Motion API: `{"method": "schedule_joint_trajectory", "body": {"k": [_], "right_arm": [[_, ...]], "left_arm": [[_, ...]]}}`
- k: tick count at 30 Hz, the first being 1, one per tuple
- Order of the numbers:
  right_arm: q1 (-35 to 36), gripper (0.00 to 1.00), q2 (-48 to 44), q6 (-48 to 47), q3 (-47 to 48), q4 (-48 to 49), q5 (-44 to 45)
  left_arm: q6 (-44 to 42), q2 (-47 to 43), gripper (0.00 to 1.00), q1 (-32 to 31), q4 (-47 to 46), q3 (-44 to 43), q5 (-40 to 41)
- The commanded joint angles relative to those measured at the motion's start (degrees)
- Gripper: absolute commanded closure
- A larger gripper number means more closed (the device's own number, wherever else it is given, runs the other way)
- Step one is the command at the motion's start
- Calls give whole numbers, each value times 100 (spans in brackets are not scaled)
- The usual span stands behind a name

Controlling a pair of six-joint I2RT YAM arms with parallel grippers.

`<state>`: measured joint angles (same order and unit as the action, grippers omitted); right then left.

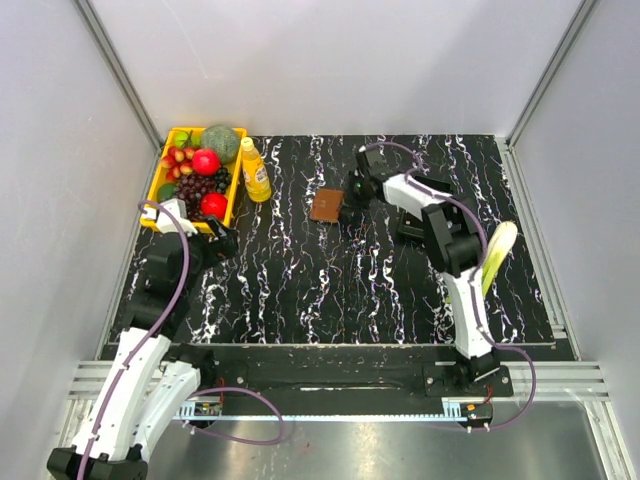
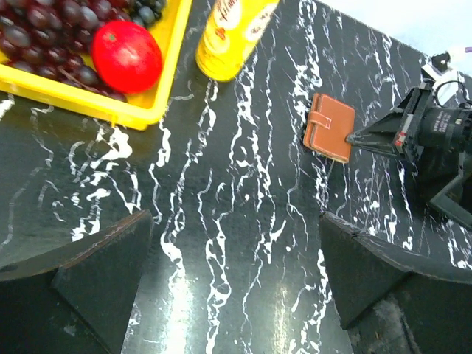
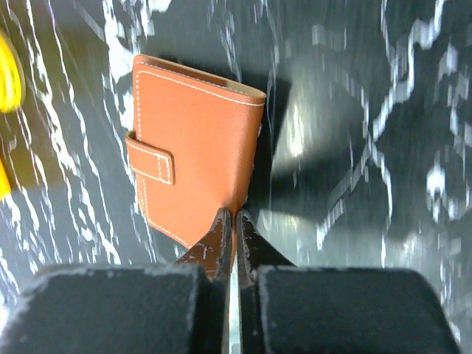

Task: Put the credit cards into the card holder
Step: Move the card holder to the center of the board, then pick up the card holder from the center of the board.

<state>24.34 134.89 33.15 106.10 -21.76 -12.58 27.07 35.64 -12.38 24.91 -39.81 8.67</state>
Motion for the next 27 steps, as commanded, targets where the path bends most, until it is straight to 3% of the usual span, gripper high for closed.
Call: {"method": "schedule_joint_trajectory", "body": {"k": [1,4,10,16,20,27], "right_arm": [[62,100,-1428,-36,-1755,918,-649],[106,100,-2052,147,-3108,1391,-1035],[589,100,-2968,648,-4887,2096,-1019],[783,100,-3241,693,-5337,2316,-1001],[836,100,-3232,588,-5390,2360,-1212],[888,100,-3074,509,-5258,2334,-1440]], "left_arm": [[394,127,1,-97,-600,499,-839],[799,207,3,-430,-1257,1175,-1270],[1493,829,3,-1713,-2462,1950,-894],[1986,1831,6,-2277,-3824,2329,-893],[1785,2569,8,-2392,-4535,2354,-745],[1485,4011,19,-2400,-6084,2110,-1288]]}}
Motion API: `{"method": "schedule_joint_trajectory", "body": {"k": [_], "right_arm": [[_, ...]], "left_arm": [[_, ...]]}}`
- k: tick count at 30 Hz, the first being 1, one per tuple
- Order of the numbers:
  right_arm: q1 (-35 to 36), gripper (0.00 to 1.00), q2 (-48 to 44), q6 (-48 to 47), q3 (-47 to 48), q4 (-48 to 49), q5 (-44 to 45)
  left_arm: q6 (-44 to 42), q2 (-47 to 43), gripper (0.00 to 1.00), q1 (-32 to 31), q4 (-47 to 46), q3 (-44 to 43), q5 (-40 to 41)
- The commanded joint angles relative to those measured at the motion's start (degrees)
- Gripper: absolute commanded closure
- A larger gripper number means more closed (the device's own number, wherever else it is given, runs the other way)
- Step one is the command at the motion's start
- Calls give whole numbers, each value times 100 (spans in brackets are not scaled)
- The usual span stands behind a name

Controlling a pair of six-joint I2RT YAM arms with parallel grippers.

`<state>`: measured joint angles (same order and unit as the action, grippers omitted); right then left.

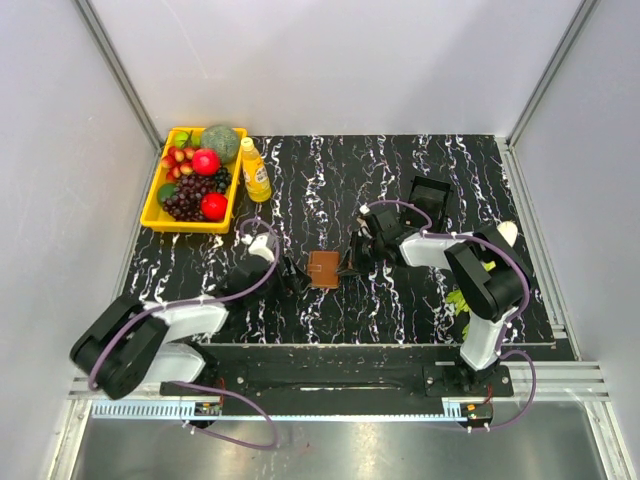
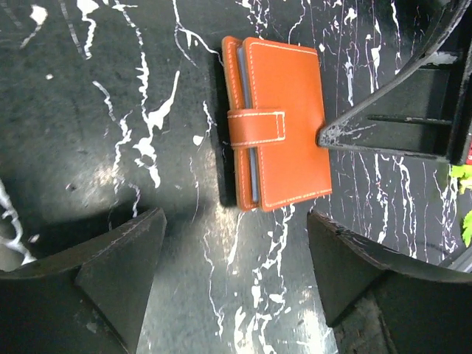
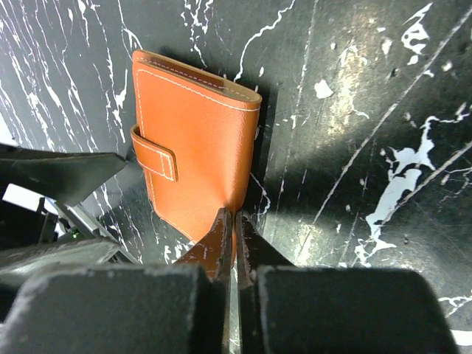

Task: Put the credit cards into the card holder
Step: Pick up the card holder from the center of the board.

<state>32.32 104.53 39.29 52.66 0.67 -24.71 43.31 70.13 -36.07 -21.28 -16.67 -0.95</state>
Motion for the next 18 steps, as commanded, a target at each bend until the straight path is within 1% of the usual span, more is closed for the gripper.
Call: {"method": "schedule_joint_trajectory", "body": {"k": [1,4,5,6,7,9,13,15,17,18], "right_arm": [[99,100,-38,-97,104,100,-210],[108,100,-38,-106,130,83,-219],[108,100,-64,-114,121,91,-227],[108,100,-64,-106,121,83,-219],[100,100,-64,-97,113,83,-210],[108,100,-30,-114,130,83,-201],[117,99,85,-114,174,56,-210],[126,96,137,-106,209,56,-227],[135,91,173,-123,244,30,-227],[143,90,190,-123,288,-5,-227]], "left_arm": [[-156,790,21,-31,-1493,-301,-309],[-130,1317,35,-31,-2010,-381,-458],[-86,1450,37,-31,-2055,-416,-467],[-16,1582,42,-31,-2143,-451,-502],[19,1679,50,-31,-2213,-460,-607],[81,1829,57,-22,-2310,-452,-731],[187,1794,73,-31,-2451,-320,-819],[187,1671,88,-22,-2382,-293,-819],[152,1452,99,-22,-2206,-302,-819],[99,1329,100,-31,-2066,-346,-810]]}}
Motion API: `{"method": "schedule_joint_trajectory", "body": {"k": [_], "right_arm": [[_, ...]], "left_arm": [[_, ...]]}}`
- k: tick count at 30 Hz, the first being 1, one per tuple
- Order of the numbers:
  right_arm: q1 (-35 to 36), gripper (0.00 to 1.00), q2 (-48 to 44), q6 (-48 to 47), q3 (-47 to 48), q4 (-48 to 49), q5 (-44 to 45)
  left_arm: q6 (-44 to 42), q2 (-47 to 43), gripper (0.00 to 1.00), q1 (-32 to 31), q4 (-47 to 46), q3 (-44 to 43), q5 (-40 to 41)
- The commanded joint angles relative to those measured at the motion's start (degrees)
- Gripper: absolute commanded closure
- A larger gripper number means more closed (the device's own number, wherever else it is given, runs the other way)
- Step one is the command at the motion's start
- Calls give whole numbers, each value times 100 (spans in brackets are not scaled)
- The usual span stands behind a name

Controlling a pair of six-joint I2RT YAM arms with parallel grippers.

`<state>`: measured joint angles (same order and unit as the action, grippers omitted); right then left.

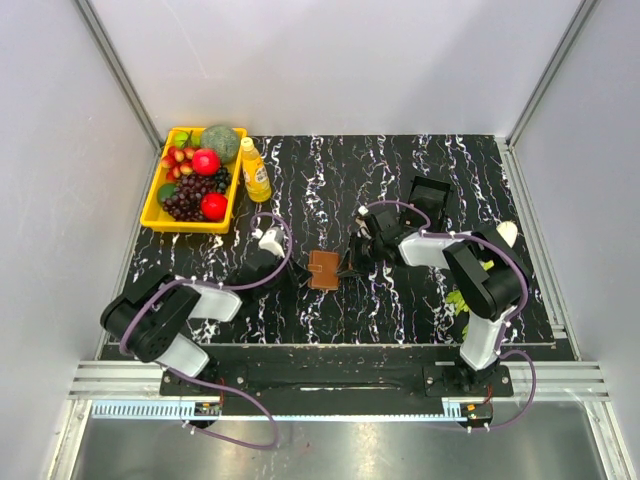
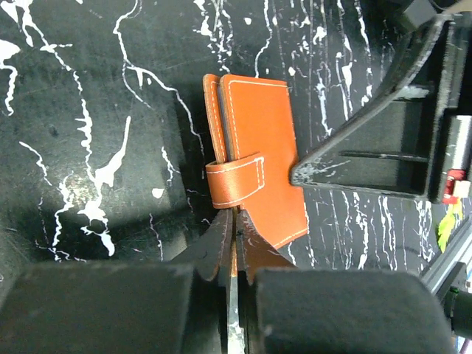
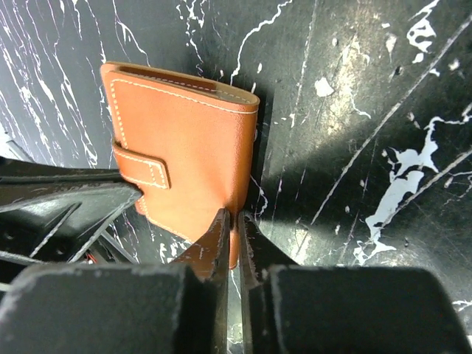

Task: Put the credit cards into the card holder
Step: Pick up the card holder from the center of the board, then place the card holder at the center of the board.

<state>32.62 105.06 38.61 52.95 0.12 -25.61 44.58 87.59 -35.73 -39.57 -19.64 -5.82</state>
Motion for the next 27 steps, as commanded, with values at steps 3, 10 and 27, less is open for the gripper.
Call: {"method": "schedule_joint_trajectory", "body": {"k": [3,10,27], "right_arm": [[192,77,156,-108,400,32,-164],[297,62,269,-170,848,-267,-181],[306,59,-582,-345,717,-1444,2129]], "left_arm": [[-264,-900,100,-66,325,-224,-288],[-1108,-1956,100,-57,2978,-1426,-279],[-1346,-1314,100,-251,5353,-2597,1127]]}}
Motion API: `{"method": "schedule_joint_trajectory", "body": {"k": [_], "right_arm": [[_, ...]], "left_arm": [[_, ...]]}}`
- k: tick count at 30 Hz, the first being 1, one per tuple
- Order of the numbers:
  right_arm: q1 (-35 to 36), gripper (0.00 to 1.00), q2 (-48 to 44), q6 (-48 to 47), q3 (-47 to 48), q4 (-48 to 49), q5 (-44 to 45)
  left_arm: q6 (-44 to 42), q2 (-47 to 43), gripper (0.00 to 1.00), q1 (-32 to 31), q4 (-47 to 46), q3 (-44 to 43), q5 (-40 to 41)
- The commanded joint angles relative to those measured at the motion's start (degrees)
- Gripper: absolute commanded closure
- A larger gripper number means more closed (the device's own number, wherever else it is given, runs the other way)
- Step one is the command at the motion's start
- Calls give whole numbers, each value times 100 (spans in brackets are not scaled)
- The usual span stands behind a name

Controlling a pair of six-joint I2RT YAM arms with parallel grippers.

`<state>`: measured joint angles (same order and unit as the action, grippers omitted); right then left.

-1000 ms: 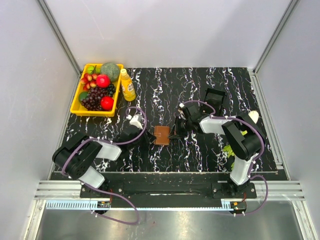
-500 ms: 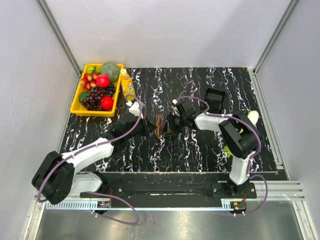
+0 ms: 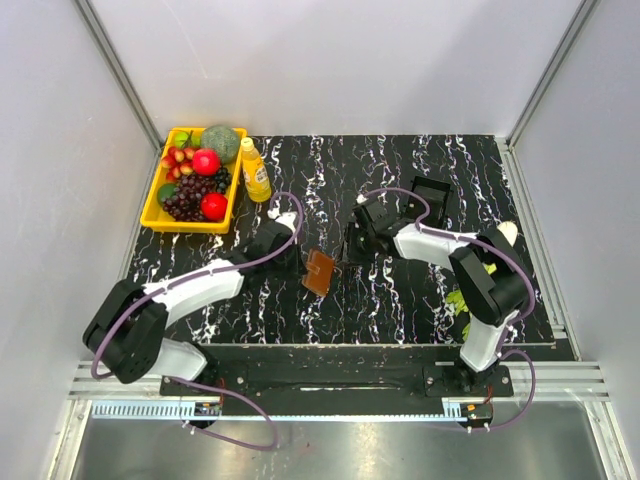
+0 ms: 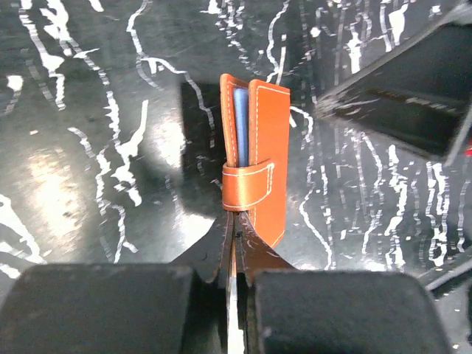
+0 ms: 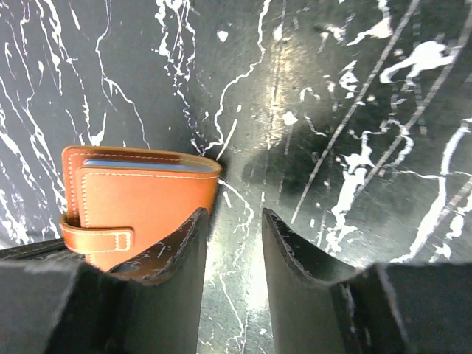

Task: Put the credit cards into the card holder
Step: Place the card holder at the center of the board.

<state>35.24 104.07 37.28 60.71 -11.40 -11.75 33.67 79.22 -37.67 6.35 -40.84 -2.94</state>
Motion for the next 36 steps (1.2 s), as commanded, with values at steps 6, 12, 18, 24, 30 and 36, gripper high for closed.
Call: {"method": "schedule_joint_trajectory", "body": {"k": [6,12,18,24,30,36], "right_arm": [[18,59,-1063,-370,-147,-574,1148],[-79,69,-1529,-379,-243,-697,1412],[-290,69,-2074,-318,-533,-697,1579],[-597,69,-2795,-239,-955,-715,1895],[-817,69,-3121,-344,-1175,-715,1905],[-870,72,-2973,-230,-1298,-522,1282]], "left_arm": [[-563,-899,100,-258,1676,-1092,1349],[-590,-93,100,-758,2133,-1602,2235],[-292,910,100,-1373,2369,-2146,3315],[-519,1174,100,-1664,2555,-2674,3695],[-519,1464,100,-1972,2617,-3201,3397],[-362,2062,100,-2157,3021,-3563,3906]]}}
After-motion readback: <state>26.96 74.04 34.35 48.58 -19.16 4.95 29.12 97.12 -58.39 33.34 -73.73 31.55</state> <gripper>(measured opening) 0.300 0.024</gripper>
